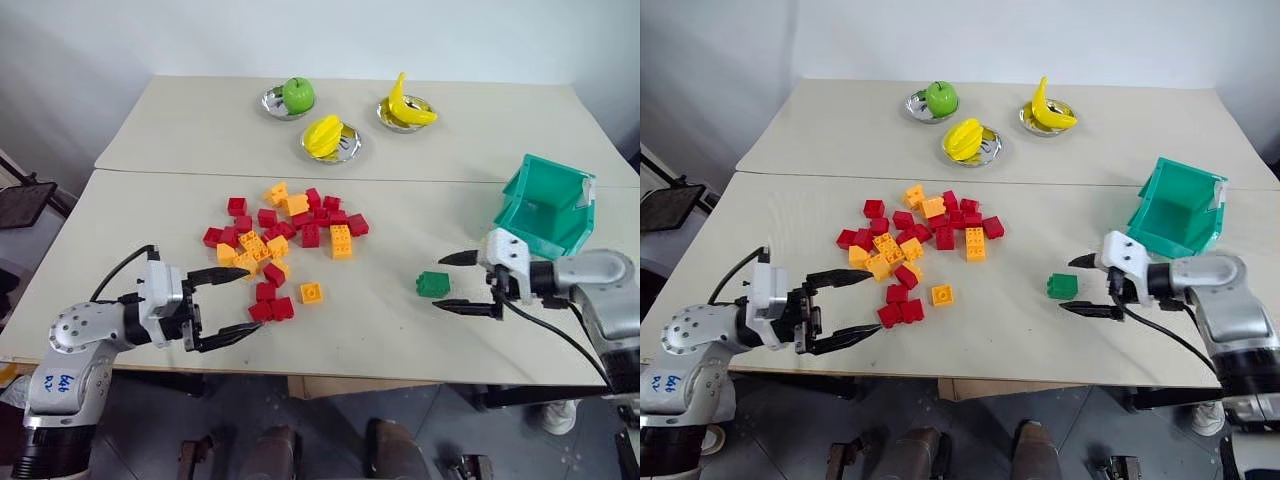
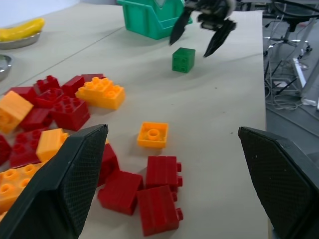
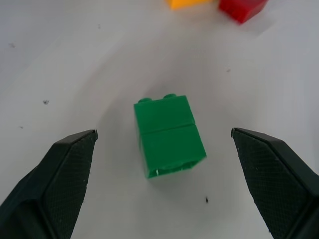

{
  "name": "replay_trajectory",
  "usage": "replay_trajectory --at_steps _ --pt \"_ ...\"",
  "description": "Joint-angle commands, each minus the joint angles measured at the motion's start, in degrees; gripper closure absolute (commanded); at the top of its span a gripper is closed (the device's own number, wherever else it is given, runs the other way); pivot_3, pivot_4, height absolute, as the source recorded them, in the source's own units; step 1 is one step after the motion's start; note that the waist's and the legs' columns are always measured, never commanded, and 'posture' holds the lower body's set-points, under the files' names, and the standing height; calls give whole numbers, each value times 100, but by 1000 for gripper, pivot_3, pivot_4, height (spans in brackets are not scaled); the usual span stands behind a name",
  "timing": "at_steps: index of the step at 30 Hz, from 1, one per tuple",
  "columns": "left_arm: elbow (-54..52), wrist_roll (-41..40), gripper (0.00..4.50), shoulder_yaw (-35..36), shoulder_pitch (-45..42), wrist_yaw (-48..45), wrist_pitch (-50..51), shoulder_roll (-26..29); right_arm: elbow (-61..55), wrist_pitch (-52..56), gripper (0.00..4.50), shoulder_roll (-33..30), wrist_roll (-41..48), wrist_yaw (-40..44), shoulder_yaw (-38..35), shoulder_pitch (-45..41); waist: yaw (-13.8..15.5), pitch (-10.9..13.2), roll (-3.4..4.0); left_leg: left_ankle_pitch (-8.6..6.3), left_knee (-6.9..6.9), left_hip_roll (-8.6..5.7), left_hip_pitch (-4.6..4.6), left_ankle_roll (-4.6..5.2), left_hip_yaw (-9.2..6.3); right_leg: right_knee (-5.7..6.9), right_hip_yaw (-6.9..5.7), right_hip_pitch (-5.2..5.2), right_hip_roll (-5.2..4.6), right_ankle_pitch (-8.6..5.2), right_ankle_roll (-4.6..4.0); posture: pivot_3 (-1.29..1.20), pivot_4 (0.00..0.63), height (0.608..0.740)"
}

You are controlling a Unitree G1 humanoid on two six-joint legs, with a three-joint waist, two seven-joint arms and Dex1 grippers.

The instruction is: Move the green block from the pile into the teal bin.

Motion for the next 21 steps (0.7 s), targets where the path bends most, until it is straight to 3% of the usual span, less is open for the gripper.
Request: replay_trajectory --at_steps 1,2,5,11,13,17,21 --pt "-223 -49 65 -107 -80 42 -100 -19 262 84 0 126 -270 111 319 -432 -16 0 0 0 0 -3 -1 0 1 -2 0 0 0 0 0 0 150 740" --pt "-230 -48 65 -148 -90 40 -112 -20 392 20 0 225 -347 77 403 -571 -19 0 0 0 0 -3 -1 0 0 -1 0 0 0 0 0 0 150 740" --pt "-254 -68 0 -204 -100 45 -128 -10 618 -56 575 383 -489 22 524 -795 -72 0 0 0 -1 -6 -2 0 0 -2 -2 0 0 0 0 0 150 740" --pt "-351 -122 0 -175 -49 109 -128 -22 406 -46 2559 218 -384 254 444 -569 -71 0 0 0 -5 -5 -3 0 -1 -4 -3 -3 0 0 0 0 150 740" --pt "-366 -161 0 -161 -82 195 -120 -93 295 -48 2999 157 -261 162 214 -397 -68 0 0 0 -5 -6 -3 0 0 -4 -3 -3 0 0 0 0 150 740" --pt "-411 -280 0 -90 -260 588 -41 -374 -63 310 2977 294 508 -289 -802 -9 -62 0 0 0 -5 -6 -5 0 -1 -4 -3 -2 0 0 0 0 150 740" --pt "-520 -396 0 1 -390 1121 10 -714 -44 692 2977 383 1078 -1442 -2155 80 -58 0 0 0 -4 -2 -3 -1 0 0 -3 -2 0 0 0 0 150 740"
